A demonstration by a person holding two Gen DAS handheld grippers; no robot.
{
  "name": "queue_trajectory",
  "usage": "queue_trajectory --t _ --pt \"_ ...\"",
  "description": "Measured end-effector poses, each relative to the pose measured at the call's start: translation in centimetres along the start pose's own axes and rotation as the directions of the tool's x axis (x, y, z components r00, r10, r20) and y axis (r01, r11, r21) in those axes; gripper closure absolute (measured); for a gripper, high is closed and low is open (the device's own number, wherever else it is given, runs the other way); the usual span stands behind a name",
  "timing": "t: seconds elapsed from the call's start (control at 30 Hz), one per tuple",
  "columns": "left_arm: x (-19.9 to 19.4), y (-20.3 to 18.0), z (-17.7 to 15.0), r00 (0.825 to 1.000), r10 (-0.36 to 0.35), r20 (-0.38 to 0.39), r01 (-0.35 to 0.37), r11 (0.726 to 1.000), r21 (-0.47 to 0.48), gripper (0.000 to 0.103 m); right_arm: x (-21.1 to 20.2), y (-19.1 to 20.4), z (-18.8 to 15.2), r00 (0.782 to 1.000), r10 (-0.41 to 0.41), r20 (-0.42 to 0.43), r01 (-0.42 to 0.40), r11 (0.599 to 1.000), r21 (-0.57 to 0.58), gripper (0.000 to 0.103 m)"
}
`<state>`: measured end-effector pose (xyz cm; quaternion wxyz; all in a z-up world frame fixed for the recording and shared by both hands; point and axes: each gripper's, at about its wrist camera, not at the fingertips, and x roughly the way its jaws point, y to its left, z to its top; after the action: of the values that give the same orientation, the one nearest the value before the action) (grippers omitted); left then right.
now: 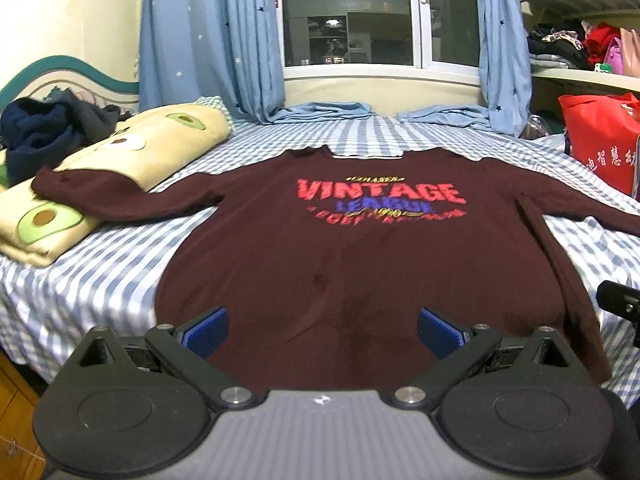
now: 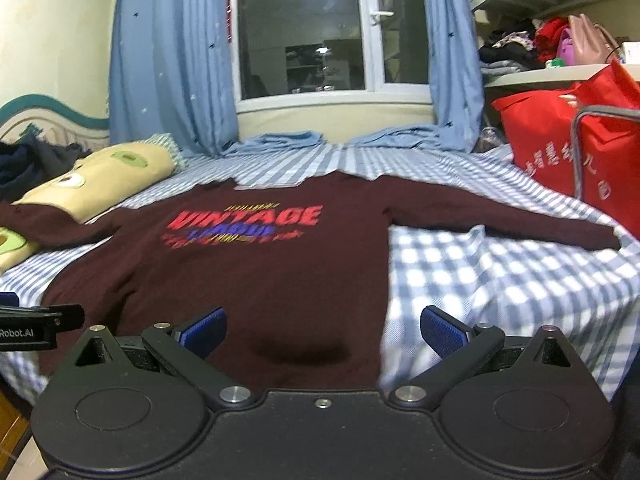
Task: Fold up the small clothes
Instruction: 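Move the right gripper to the sweatshirt sleeve cuff and grasp it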
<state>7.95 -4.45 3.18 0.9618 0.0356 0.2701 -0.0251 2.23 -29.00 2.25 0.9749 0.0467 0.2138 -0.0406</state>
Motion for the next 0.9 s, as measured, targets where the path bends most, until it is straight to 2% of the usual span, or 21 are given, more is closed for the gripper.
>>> queue_trajectory --t 0.2,0.43,0.73,0.83,0.9 --pt "3.4 -3.6 3.5 1.0 -0.014 -0.009 0.014 1.0 0.017 0.001 2.4 -4.4 2.2 0.998 -0.047 0.049 0.047 0.999 0.005 0.0" --pt "8.4 -8.1 7.0 1.0 -0.017 -0.021 0.018 1.0 0.017 0.001 6.7 -11.9 4.9 0.984 -0.16 0.083 0.156 0.986 0.053 0.0" --pt "14.3 -13.3 8.8 0.997 -0.052 -0.053 0.053 0.999 0.004 0.001 10.8 -20.9 6.2 0.943 -0.323 0.074 0.31 0.939 0.148 0.0" --pt "16.0 -14.6 9.1 0.997 -0.058 -0.06 0.057 0.998 -0.011 0.001 12.0 -23.3 5.9 0.939 -0.339 0.059 0.323 0.928 0.184 0.0" --pt "16.9 -15.3 9.3 0.996 -0.055 -0.063 0.055 0.998 -0.014 0.001 12.8 -24.4 5.6 0.944 -0.326 0.051 0.31 0.929 0.204 0.0"
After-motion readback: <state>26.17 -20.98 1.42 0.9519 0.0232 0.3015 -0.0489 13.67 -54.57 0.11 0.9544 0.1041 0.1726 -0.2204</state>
